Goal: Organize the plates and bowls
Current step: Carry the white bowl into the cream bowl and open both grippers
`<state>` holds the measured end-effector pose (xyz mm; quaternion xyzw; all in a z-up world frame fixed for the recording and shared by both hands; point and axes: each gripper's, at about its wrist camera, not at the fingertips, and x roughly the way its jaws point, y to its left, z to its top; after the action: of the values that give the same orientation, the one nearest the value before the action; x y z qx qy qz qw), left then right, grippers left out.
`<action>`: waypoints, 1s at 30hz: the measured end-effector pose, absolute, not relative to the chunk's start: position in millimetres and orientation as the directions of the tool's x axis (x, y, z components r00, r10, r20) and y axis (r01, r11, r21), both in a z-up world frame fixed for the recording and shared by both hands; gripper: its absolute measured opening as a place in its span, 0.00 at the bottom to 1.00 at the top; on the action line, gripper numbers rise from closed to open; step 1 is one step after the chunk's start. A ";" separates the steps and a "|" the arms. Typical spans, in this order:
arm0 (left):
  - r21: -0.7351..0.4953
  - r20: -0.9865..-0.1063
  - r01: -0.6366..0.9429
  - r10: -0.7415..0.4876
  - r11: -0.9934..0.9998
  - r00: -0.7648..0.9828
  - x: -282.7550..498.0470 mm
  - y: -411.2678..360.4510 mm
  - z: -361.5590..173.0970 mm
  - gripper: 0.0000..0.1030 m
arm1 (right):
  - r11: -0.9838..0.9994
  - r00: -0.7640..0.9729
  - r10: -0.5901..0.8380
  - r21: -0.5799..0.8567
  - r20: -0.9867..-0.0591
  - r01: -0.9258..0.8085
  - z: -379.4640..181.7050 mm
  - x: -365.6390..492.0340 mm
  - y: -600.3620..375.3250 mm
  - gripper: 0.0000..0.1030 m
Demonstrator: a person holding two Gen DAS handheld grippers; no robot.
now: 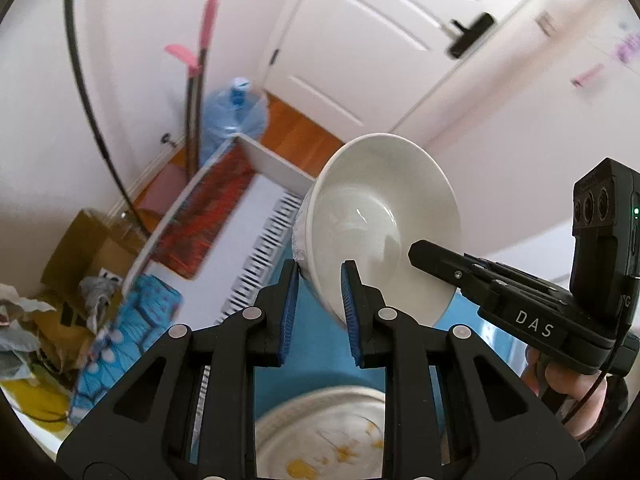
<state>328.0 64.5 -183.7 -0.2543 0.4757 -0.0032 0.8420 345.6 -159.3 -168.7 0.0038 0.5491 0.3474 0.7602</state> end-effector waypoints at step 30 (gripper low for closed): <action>-0.432 -0.829 0.199 -0.474 0.880 0.298 182.2 -250.1 -194.3 0.19 | 0.933 0.360 0.354 0.349 -0.863 -0.081 -171.0 139.1 -489.8 0.14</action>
<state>182.2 -250.1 -194.3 -0.1243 0.5536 -0.2115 0.7958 139.1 -489.8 -171.0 0.1242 0.5495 0.1336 0.8153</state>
